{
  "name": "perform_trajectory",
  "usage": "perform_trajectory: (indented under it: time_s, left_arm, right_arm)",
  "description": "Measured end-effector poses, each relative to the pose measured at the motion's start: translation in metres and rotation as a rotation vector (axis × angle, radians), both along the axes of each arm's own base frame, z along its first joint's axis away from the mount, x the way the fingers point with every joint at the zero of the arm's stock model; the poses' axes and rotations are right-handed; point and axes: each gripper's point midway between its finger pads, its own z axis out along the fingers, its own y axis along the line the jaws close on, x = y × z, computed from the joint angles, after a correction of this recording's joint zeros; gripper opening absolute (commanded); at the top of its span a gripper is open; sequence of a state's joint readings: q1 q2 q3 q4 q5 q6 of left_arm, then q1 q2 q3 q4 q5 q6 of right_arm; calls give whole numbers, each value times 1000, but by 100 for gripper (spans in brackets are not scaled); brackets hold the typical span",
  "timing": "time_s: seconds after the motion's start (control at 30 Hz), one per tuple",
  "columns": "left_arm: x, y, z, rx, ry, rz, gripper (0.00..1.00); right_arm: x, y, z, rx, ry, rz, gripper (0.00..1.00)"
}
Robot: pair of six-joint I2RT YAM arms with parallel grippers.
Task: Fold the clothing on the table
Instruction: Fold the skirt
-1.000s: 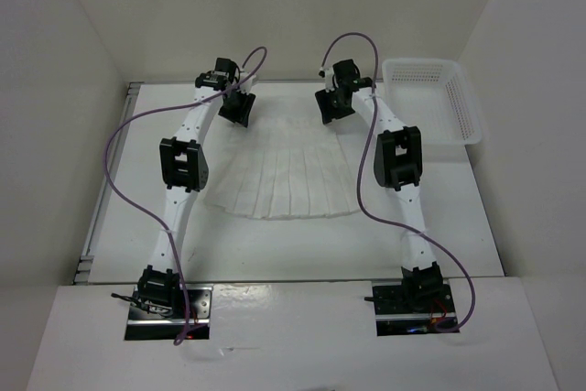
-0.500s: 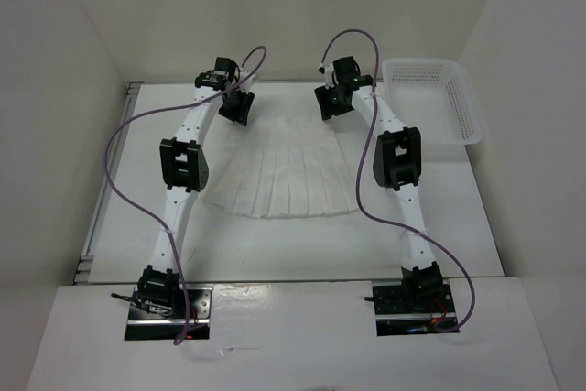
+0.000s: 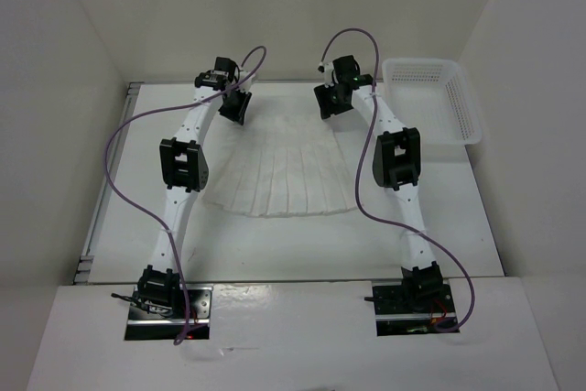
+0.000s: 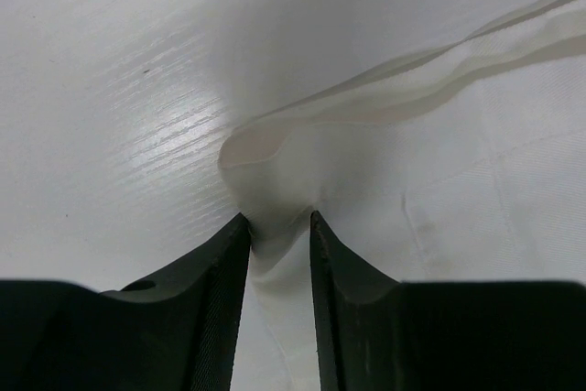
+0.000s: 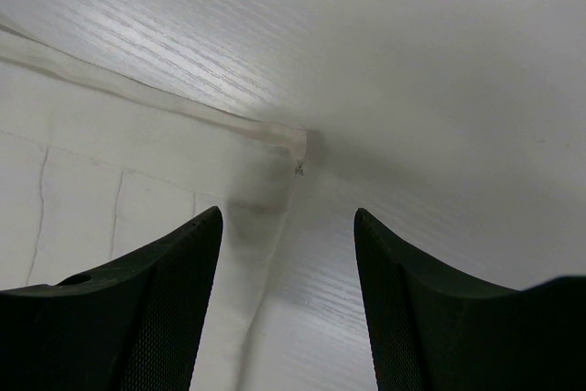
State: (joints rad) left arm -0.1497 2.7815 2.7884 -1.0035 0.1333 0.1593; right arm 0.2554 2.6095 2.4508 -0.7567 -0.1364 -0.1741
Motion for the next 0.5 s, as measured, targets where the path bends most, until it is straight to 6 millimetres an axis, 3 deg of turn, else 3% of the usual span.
perform_trajectory:
  time_s: [0.5]
  left_arm:
    - [3,0,-1,-3,-10,1,37]
  right_arm:
    - [1,10,2,31,-1,27,65]
